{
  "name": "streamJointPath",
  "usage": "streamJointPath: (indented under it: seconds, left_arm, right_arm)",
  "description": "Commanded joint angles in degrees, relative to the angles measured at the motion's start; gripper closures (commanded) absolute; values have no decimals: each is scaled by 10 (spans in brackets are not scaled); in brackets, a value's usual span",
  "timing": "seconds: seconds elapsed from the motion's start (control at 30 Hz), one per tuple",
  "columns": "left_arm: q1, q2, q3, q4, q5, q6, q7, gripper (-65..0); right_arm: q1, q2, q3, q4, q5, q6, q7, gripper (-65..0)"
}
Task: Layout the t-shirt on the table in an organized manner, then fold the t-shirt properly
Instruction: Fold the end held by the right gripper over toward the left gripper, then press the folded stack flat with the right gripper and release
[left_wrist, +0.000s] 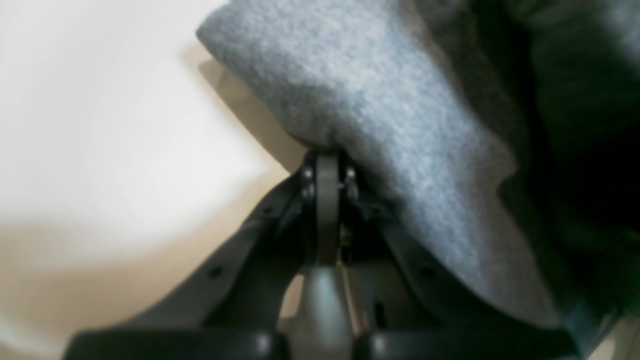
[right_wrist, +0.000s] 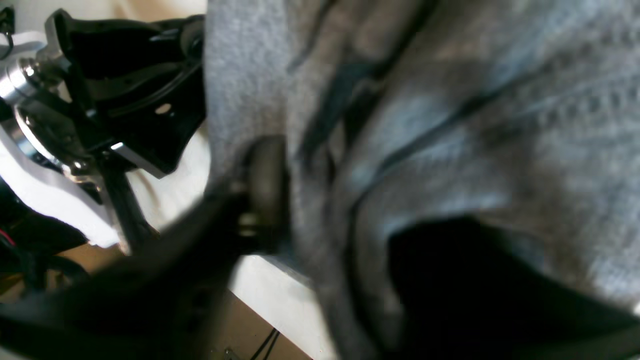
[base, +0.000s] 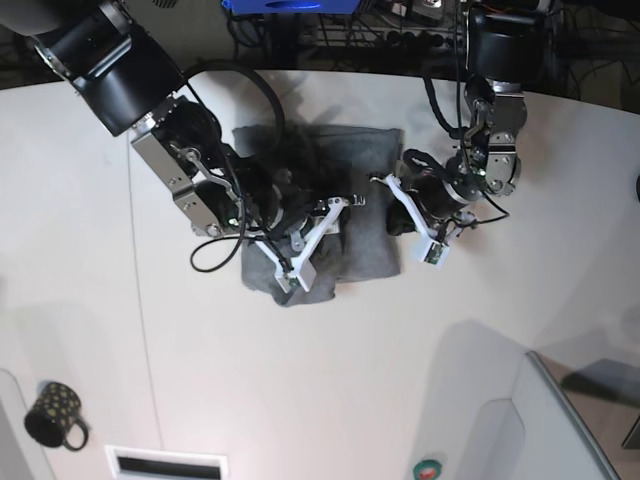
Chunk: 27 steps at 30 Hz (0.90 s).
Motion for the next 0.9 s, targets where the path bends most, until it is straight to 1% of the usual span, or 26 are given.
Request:
streamJointPath:
  seconds: [0.0,0.03,0.07,0.1,0.17,0.23,0.3,0.4,0.47,0.53,0.7,0.77,0.87]
  left_arm:
    - [-10,-17,-4,16,-8,-1,4,0]
    - [-8,-28,-14,24,-8,2,17,0]
    - [3,-33,-35,35,-8,6,22,0]
    - [12,-36,-63,50,-8,7,24,0]
    - [28,-37,-120,86,-3,3,32,0]
    - [45,-49,-167,117,-3,3,56,0]
    - [66,-63,-206,147,-3,3,76,0]
    - [98,-85,-246,169,-3,3,78,0]
    - [113,-94,-268,171,-3,3,78,0]
    - [124,-103,-295,170,-6,2,78,0]
    - [139,-104,-348,169,-3,2,78,0]
    - [147,-104,-360,169,-3,2,78,0]
    - [150,-105,-364,169,-3,2,78,0]
  right_arm:
    - [11,-2,1,11,3,1,8,-318]
    - [11,-3,1,11,3,1,9,-363]
    - [11,-3,1,11,3,1,9,-395]
    - [11,-3,1,11,3,1,9,-410]
    - [11,-3,1,11,3,1,9,-414]
    - [12,-3,-1,11,3,1,9,-417]
    - [18,-3,-28,11,2,1,10,-417]
    - [29,-4,-65,11,-8,0,12,-417]
    - [28,-17,-79,11,-32,0,21,-417]
    - [26,-31,-87,6,-70,0,23,-417]
    - [25,-69,-122,5,-148,0,22,-417]
    - [25,-84,-133,4,-170,0,21,-417]
    - [25,-103,-138,-5,-183,0,3,-416]
